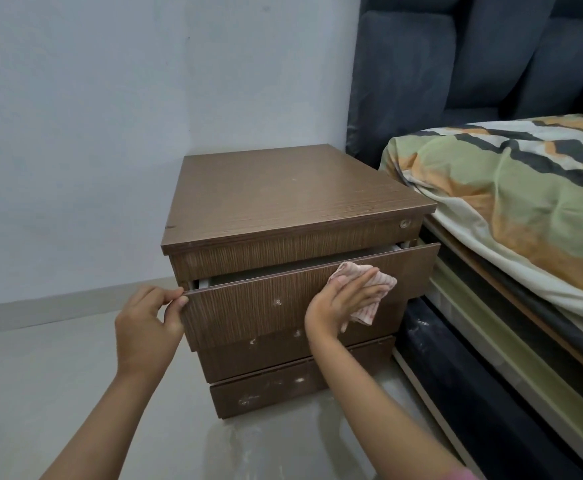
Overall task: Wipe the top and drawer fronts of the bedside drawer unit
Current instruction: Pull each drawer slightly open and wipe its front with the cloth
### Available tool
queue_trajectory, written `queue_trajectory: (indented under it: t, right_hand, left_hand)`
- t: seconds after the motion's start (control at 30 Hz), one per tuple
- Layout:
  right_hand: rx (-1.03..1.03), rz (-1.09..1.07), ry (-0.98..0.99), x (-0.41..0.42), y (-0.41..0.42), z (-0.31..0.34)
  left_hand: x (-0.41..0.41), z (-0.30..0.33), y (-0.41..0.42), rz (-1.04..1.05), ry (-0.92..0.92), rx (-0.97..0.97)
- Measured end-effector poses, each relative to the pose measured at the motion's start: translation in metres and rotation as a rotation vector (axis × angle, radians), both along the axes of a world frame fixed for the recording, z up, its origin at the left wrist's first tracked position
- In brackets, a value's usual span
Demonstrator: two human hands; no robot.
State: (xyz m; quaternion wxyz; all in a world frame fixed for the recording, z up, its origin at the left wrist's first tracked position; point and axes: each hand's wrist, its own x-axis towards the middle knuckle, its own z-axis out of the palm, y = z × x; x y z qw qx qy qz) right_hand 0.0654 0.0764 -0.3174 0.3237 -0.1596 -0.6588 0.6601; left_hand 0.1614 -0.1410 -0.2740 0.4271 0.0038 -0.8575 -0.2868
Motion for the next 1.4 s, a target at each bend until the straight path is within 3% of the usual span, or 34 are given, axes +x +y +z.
queue_trajectory:
  t: [0.1, 0.33, 0.6, 0.9, 1.23, 1.4]
  right_hand:
    - [0.059, -0.007, 0.014, 0.001, 0.003, -0.013]
    - [-0.115, -0.05, -0.1, -0.001, 0.013, -0.009]
    - [0.115, 0.079, 0.081, 0.026, -0.062, 0.001]
    - [0.295, 0.034, -0.11, 0.034, -0.068, -0.042]
    - [0.273, 0.039, 0.076, 0.03, -0.073, -0.015]
    - [0.229, -0.004, 0.053, 0.03, -0.072, -0.028]
  left_hand:
    - [0.0, 0.001, 0.0, -0.007, -0.005, -0.004]
    - [0.0, 0.0, 0.0, -0.011, -0.013, 0.028]
    - [0.001, 0.002, 0.0, -0.012, -0.026, 0.031]
    - [0.002, 0.003, 0.0, -0.022, -0.027, 0.018]
    - [0.001, 0.003, 0.0, -0.013, -0.034, 0.038]
    - [0.0, 0.004, 0.0, -0.016, -0.036, 0.03]
